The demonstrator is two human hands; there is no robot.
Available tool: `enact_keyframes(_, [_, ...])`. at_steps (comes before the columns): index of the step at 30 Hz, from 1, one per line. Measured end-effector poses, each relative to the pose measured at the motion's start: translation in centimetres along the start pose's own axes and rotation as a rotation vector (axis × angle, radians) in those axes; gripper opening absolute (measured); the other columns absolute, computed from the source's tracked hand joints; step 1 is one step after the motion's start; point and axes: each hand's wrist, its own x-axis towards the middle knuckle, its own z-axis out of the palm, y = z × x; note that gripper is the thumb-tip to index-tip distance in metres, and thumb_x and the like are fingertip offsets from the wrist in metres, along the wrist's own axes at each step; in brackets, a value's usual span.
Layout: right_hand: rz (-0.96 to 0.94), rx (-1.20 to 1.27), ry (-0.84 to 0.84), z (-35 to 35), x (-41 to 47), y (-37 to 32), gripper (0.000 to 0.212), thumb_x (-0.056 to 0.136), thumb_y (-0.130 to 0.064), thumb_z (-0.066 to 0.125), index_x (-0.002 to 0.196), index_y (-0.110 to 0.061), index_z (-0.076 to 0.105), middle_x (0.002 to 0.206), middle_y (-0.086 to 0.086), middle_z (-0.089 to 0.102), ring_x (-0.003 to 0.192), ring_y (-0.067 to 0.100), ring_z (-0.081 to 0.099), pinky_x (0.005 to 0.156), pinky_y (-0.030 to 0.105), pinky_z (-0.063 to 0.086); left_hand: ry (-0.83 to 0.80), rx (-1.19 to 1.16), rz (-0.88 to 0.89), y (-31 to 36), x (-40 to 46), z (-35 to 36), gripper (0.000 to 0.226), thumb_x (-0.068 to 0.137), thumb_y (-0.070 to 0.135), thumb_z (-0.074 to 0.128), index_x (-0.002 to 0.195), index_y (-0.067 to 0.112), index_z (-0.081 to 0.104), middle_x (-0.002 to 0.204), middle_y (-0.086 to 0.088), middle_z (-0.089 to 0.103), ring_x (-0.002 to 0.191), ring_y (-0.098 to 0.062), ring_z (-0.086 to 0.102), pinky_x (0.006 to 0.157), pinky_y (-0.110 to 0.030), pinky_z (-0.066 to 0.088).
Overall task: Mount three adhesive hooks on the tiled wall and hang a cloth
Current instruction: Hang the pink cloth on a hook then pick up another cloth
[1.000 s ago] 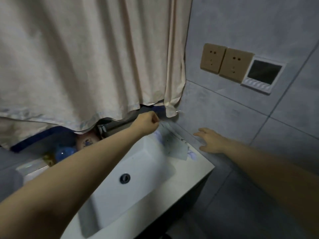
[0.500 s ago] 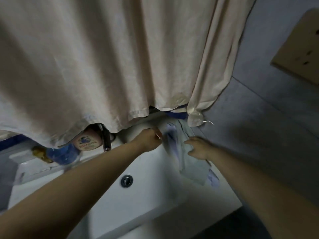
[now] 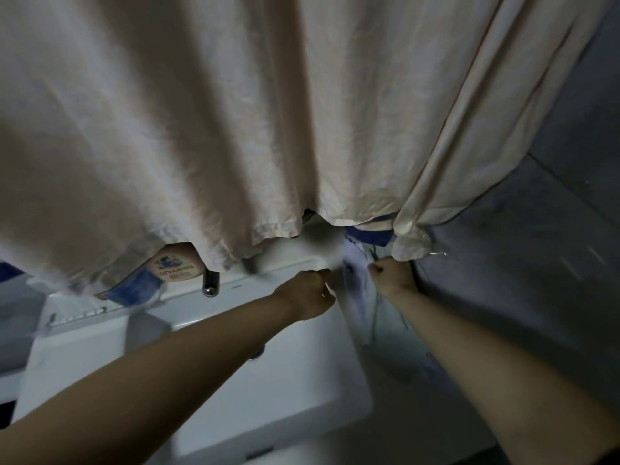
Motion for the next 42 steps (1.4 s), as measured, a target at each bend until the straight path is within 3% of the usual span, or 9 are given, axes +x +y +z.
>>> enact_keyframes(2, [0.061,0.119,0.129,-0.2,0.0,-0.1,0.022,0.091,-0.012,0.059,0.076,0.002,0.067,0.086,0.023,0.067,0.084,0.032,0.060,0.077,0.038,0.045,-0.012,-0.006,-0.019,-0.1,0.1,-0.1,0.023,0.090,0.024,0.056,0.113,0.027,0.060,0.114,-0.002,0.067,0.096,-0.023,0.066,0.090,-0.036,0.054])
enact_keyframes(5, [0.189,0.188,0.163,-1.2,-0.7,0.0,0.019,0.085,-0.018,0.067,0.086,0.000,0.072,0.095,0.018,0.072,0.095,0.032,0.066,0.064,0.019,0.037,-0.034,0.014,-0.041,0.0,-0.1,-0.2,0.023,0.090,0.027,0.055,0.112,0.028,0.059,0.115,-0.002,0.066,0.096,-0.023,0.066,0.090,-0.038,0.054])
enact_keyframes(13, [0.401,0.777,0.146,-3.4,-4.8,0.7,0.034,0.077,-0.015,0.082,0.108,-0.003,0.073,0.105,0.011,0.073,0.091,0.026,0.068,0.081,0.028,0.050,-0.103,0.094,0.070,1.9,-0.9,0.8,0.032,0.100,0.024,0.047,0.127,0.011,0.058,0.130,-0.010,0.061,0.118,-0.029,0.057,0.102,-0.038,0.045])
enact_keyframes(17, [0.476,1.075,0.171,-4.1,-7.7,2.0,0.021,0.077,-0.008,0.080,0.098,-0.005,0.075,0.101,0.020,0.073,0.085,0.030,0.067,0.088,0.047,0.056,-0.144,0.168,0.139,3.5,-1.6,1.8,0.036,0.102,0.021,0.044,0.134,0.007,0.054,0.138,-0.013,0.056,0.126,-0.032,0.052,0.105,-0.037,0.040])
enact_keyframes(26, [0.512,1.463,0.296,-7.3,-14.2,1.8,0.008,0.086,0.006,0.067,0.094,0.005,0.067,0.099,0.014,0.067,0.078,0.023,0.065,0.083,0.036,0.053,-0.101,0.059,0.153,5.8,-3.1,3.9,0.036,0.099,0.019,0.050,0.133,0.007,0.056,0.135,-0.011,0.058,0.123,-0.027,0.055,0.093,-0.024,0.040])
enact_keyframes(31, [0.339,1.171,0.433,-7.3,-15.6,2.7,0.022,0.085,-0.001,0.068,0.073,-0.018,0.074,0.078,0.012,0.067,0.077,0.026,0.060,0.077,0.035,0.049,-0.151,0.005,0.142,7.1,-3.7,4.7,0.046,0.100,0.022,0.055,0.143,0.011,0.046,0.145,-0.010,0.050,0.129,-0.029,0.049,0.093,-0.024,0.038])
enact_keyframes(34, [0.279,0.848,0.546,-8.9,-16.6,2.5,0.019,0.087,-0.003,0.060,0.083,-0.019,0.069,0.084,0.007,0.067,0.079,0.021,0.060,0.072,0.028,0.045,-0.132,-0.078,0.121,7.6,-4.0,4.9,0.045,0.101,0.019,0.051,0.144,0.009,0.045,0.146,-0.010,0.050,0.128,-0.030,0.051,0.092,-0.027,0.041])
enact_keyframes(38, [0.120,0.549,0.723,-11.2,-19.3,2.0,0.015,0.087,-0.004,0.051,0.086,-0.012,0.063,0.090,0.013,0.064,0.080,0.027,0.057,0.068,0.030,0.042,-0.190,-0.175,0.111,8.1,-5.6,4.9,0.046,0.102,0.012,0.047,0.147,0.007,0.039,0.144,-0.013,0.049,0.127,-0.038,0.051,0.063,-0.021,0.047])
enact_keyframes(42, [-0.098,0.289,0.940,-13.1,-22.5,1.2,0.019,0.083,-0.004,0.043,0.084,-0.009,0.062,0.097,0.012,0.051,0.077,0.026,0.052,0.071,0.029,0.038,-0.177,-0.158,0.132,8.9,-7.5,4.0,0.044,0.097,0.019,0.054,0.140,0.013,0.049,0.136,-0.010,0.056,0.121,-0.033,0.057,0.091,-0.036,0.050])
